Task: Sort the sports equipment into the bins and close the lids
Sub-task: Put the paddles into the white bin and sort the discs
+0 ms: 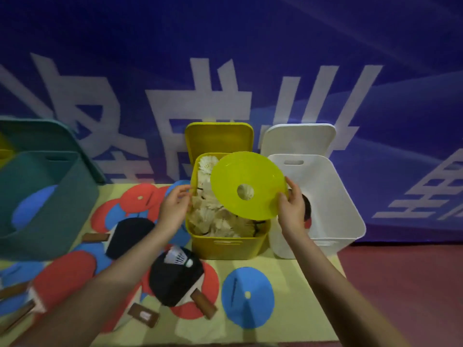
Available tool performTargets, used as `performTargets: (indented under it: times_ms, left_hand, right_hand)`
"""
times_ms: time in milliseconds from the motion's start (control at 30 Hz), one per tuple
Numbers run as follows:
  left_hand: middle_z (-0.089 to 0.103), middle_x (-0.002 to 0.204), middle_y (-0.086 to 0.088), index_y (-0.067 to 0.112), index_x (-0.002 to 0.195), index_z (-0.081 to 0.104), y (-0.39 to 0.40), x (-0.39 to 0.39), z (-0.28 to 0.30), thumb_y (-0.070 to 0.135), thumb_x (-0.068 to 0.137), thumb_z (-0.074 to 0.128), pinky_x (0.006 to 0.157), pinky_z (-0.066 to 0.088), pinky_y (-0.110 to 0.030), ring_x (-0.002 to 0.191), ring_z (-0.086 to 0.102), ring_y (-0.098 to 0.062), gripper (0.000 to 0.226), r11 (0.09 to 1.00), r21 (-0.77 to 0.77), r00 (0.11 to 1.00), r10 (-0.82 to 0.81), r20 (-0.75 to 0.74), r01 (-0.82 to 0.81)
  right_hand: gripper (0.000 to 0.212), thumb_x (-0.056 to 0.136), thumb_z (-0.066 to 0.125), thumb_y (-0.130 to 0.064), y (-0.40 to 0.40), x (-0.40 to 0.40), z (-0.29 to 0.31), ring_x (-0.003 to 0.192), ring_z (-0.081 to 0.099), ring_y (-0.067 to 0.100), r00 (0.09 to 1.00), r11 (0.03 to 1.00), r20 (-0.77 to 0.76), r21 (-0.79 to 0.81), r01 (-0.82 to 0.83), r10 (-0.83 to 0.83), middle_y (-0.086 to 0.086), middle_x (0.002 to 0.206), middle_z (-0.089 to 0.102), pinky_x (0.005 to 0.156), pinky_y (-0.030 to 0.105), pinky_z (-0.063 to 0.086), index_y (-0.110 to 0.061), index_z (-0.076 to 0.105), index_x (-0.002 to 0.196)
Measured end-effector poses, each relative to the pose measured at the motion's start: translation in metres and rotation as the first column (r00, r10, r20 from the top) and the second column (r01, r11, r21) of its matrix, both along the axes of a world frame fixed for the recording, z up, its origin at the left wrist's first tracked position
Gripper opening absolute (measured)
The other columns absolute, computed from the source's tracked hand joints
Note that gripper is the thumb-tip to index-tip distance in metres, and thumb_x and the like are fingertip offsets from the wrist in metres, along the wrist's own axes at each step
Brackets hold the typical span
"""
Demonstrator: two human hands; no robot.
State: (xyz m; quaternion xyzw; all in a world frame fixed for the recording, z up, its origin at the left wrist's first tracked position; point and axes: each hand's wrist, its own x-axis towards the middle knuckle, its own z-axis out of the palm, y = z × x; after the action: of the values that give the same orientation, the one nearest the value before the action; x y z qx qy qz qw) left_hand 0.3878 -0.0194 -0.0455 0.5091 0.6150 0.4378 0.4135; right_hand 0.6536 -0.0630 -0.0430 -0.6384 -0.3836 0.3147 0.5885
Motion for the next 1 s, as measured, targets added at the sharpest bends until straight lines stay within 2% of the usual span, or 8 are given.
performTargets:
  times_ms: [133,233,367,600,700,800,900,1000]
  left_hand:
    - [0.062,0.111,-0.007,0.008,0.115,0.061,-0.018,-0.099,-0.029,-0.001,0.092,0.046,0.08,0.042,-0.026,0.096,0.058,-0.02,0.029,1.0,-0.008,0.957,0.0,-0.289,-0.003]
    - [0.064,0.115,-0.012,0.008,0.115,0.063,-0.027,-0.159,-0.061,0.002,0.089,0.048,0.09,0.044,-0.033,0.107,0.06,-0.029,0.031,0.991,-0.128,0.915,-0.009,-0.404,-0.047]
    - [0.064,0.111,-0.018,0.002,0.119,0.06,-0.051,-0.197,-0.086,0.008,0.092,0.054,0.085,0.044,-0.033,0.105,0.06,-0.032,0.029,0.962,-0.265,0.925,-0.047,-0.378,-0.059]
    - [0.053,0.127,-0.009,0.012,0.137,0.045,-0.063,-0.136,-0.109,0.026,0.09,0.064,0.092,0.043,-0.028,0.115,0.055,-0.022,0.053,0.934,-0.266,0.902,-0.314,-0.297,0.238]
    - [0.056,0.129,-0.006,0.012,0.142,0.039,-0.056,-0.111,-0.123,0.024,0.09,0.064,0.095,0.041,-0.028,0.121,0.054,-0.022,0.059,0.918,-0.326,0.918,-0.314,-0.244,0.228]
    - [0.056,0.132,-0.005,0.014,0.141,0.04,-0.056,-0.096,-0.143,0.017,0.089,0.062,0.096,0.042,-0.031,0.12,0.055,-0.024,0.057,0.896,-0.393,0.903,-0.328,-0.277,0.205]
    - [0.063,0.116,-0.009,0.016,0.132,0.051,-0.054,-0.093,-0.154,0.008,0.088,0.059,0.079,0.041,-0.026,0.105,0.059,-0.023,0.045,0.897,-0.403,0.903,-0.315,-0.291,0.183]
    - [0.061,0.123,-0.011,0.011,0.128,0.055,-0.048,-0.097,-0.146,0.001,0.09,0.056,0.085,0.043,-0.027,0.113,0.058,-0.026,0.04,0.937,-0.323,0.961,-0.202,-0.189,0.134]
  right_hand:
    - [0.045,0.095,0.046,-0.008,-0.002,-0.076,-0.002,0.105,0.054,0.012,0.996,0.999,0.074,-0.02,-0.045,0.047,-0.004,0.125,0.055,0.082,0.024,0.044,-0.026,0.046,0.136]
    - [0.044,0.097,0.044,-0.007,-0.002,-0.127,-0.009,0.108,0.048,0.007,0.991,0.995,0.097,-0.031,-0.09,0.093,-0.009,0.126,0.048,0.088,0.023,0.042,-0.022,0.045,0.139]
    - [0.043,0.097,0.045,-0.008,-0.004,-0.178,-0.028,0.122,0.051,0.021,0.989,0.993,0.092,-0.049,-0.11,0.115,0.0,0.135,0.051,0.099,0.042,0.046,-0.019,0.045,0.139]
    - [0.044,0.099,0.042,-0.008,-0.006,-0.189,-0.03,0.117,0.052,0.018,0.995,0.996,0.084,-0.057,0.064,-0.059,0.006,0.136,0.051,0.086,0.026,0.041,-0.017,0.04,0.143]
    - [0.045,0.1,0.041,-0.007,-0.002,-0.172,-0.028,0.113,0.047,0.007,0.99,0.99,0.084,-0.075,0.117,-0.111,0.003,0.139,0.047,0.087,0.016,0.035,-0.015,0.039,0.144]
    - [0.044,0.099,0.042,-0.006,-0.002,-0.152,-0.03,0.134,0.039,0.019,0.988,0.987,0.071,-0.076,0.14,-0.135,0.006,0.145,0.043,0.1,0.022,0.031,-0.015,0.04,0.143]
    - [0.045,0.1,0.041,-0.008,0.001,-0.135,-0.032,0.138,0.035,0.021,0.988,0.984,0.061,-0.101,0.145,-0.139,0.004,0.148,0.04,0.104,0.024,0.028,-0.02,0.04,0.143]
    - [0.045,0.099,0.042,-0.008,0.006,-0.121,-0.031,0.135,0.039,0.021,0.987,0.983,0.046,-0.092,0.158,-0.155,0.005,0.146,0.043,0.104,0.029,0.032,-0.022,0.041,0.142]
